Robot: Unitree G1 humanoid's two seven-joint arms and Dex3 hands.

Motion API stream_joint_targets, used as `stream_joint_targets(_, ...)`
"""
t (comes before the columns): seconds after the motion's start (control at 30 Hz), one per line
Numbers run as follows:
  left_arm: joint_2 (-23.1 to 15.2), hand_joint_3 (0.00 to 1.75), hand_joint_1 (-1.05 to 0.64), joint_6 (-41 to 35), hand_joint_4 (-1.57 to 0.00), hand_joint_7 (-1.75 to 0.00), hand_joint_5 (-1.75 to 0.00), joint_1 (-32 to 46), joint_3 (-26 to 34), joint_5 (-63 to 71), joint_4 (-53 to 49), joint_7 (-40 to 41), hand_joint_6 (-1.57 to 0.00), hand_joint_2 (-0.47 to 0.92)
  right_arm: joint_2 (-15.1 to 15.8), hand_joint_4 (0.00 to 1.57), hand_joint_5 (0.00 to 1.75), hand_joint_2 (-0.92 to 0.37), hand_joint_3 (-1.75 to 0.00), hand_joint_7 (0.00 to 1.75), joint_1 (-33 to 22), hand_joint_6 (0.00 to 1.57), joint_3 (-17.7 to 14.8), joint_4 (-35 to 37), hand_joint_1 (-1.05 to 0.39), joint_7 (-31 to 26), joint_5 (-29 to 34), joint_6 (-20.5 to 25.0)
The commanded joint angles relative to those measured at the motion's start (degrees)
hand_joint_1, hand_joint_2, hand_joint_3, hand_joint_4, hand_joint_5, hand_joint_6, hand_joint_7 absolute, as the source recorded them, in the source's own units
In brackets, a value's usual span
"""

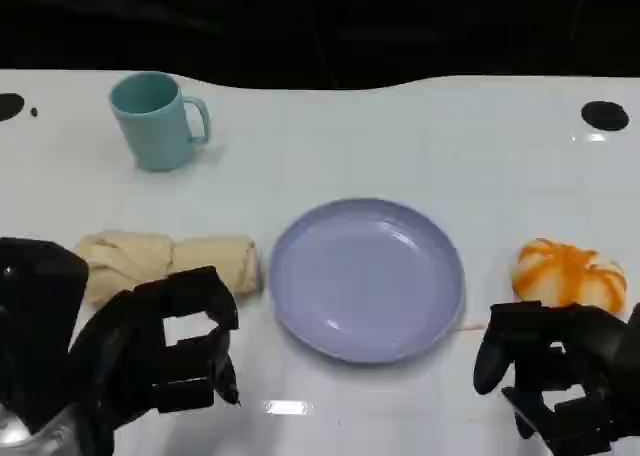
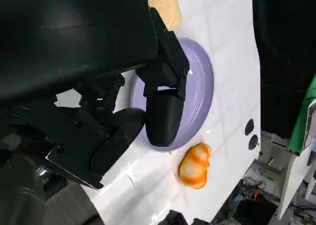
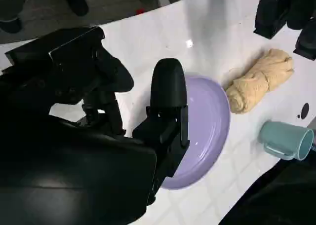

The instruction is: Grasp the towel on the left side of the plate with the left hand and place it into the plate.

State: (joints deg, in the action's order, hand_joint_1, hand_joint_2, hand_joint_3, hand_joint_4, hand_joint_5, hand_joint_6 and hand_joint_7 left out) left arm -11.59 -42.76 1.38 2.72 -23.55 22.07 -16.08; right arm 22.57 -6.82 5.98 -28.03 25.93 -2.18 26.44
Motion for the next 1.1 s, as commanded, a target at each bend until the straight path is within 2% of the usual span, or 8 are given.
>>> stream_joint_targets(0.03, -1.31, 1.35, -0.09, 0.44, -0.84, -1.71, -1.75, -0.38, 0.15, -0.09, 0.26, -0.92, -0.72, 0.51, 0.8, 0.68, 1.71, -0.61, -1.06, 1.45, 0.45, 0.67, -0.38, 0.13, 0.07, 0.26, -0.25, -0.49)
stream_joint_targets(0.8, -2.22, 1.36, -0.09, 1.16, -0.83, -1.69, -1.75, 0.04, -0.07, 0.49, 0.73, -1.1, -0.72, 0.5, 0.89, 0.68, 1.7, -0.6, -1.07, 1.44, 0.42, 0.67, -0.05, -0.69, 0.07, 0.48, 0.31, -0.26)
stream_joint_targets(0.9, -1.93, 1.32, -0.09, 1.35, -0.8, -1.63, -1.75, 0.1, 0.35, 0.17, 0.84, -1.01, -0.73, 0.52, 0.87, 0.68, 1.7, -0.6, -1.07, 1.44, 0.52, 0.67, 0.08, -0.69, 0.07, 0.35, 0.49, -0.33)
stream_joint_targets(1.0, -1.87, 1.13, -0.12, 3.0, -0.73, -1.36, -1.57, 0.42, -0.01, 2.08, 1.31, 0.24, -0.73, 0.59, 0.8, 0.68, 1.71, -0.6, -1.07, 1.44, 0.63, 0.67, 0.17, -0.76, 0.07, 0.38, 0.42, -0.16)
stream_joint_targets(1.03, -1.94, 1.05, -0.14, 3.27, -0.7, -1.2, -1.46, 0.42, -0.24, 3.03, 1.63, 0.93, -0.74, 0.59, 0.74, 0.68, 1.7, -0.6, -1.07, 1.44, 0.66, 0.67, 0.19, -0.8, 0.07, 0.37, 0.34, 0.0)
stream_joint_targets(1.1, -2.14, 1.0, -0.14, 4.5, -0.68, -1.02, -1.34, 0.42, -0.67, 4.71, 1.87, 1.44, -0.75, 0.58, 0.65, 0.67, 1.7, -0.6, -1.07, 1.44, 0.7, 0.67, 0.3, -0.86, 0.07, 0.31, 0.34, 0.17)
